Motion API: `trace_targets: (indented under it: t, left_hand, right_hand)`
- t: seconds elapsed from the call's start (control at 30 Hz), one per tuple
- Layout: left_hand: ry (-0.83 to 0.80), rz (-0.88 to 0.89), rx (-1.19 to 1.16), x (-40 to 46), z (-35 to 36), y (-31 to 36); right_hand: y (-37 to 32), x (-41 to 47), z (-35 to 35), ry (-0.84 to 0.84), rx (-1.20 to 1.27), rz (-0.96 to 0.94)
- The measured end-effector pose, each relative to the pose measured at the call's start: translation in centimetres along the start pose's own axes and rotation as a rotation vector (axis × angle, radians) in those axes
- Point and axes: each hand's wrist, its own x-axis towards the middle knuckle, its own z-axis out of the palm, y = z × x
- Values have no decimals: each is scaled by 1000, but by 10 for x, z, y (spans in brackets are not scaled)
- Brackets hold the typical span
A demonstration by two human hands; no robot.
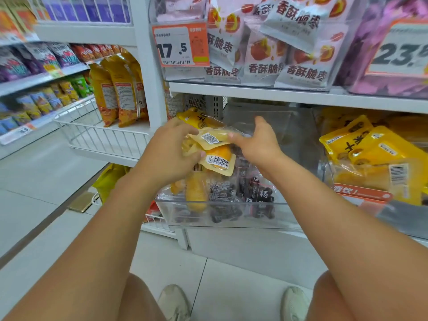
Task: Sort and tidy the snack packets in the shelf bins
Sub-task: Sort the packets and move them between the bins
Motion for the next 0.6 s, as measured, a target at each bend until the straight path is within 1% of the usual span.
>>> trace_targets:
  t: [0.03,0.1,0.17,0.2,0.27,0.33,0.4,0.43,0.47,0.53,0.6]
  left_hand:
    - [-36,12,15,-2,-2,-6]
    - [-75,44,35,-3,-5,-15]
    - [-87,59,-13,-3,-7,-19]
    - [-88,73,-17,-2,-7,-22]
    - [-102,94,-8,-2,-8,-24]
    - [-164,72,-43,-4,-9,-27]
    - [-243,30,-77,-6,-11,-28]
    - [-256,30,-35,-8,-11,-27]
    - [-242,41,34,-9,-10,-25]
    - [-160,44,112,-8,-5,-19]
    - [-74,20,62,-6,0,-14]
  right_hand:
    - [1,0,3,-65,-104,-32]
    - [2,-4,6,-136,-287,-137]
    - [2,-10,3,-144,-451,-242]
    - [0,-14,-1,-137,-495,-279]
    - [-5,-23,-10,-122,-494,-317]
    - [-4,-31,-20,-159,-435,-332]
    - [-1,-38,-26,-317,-364,-278]
    - [0,-40,-27,-382,-395,-274]
    - [2,-40,-24,-413,-467,-292]
    - [9,-35,-16,-386,-579,-333]
    - [11,-29,-11,-345,-589,-356]
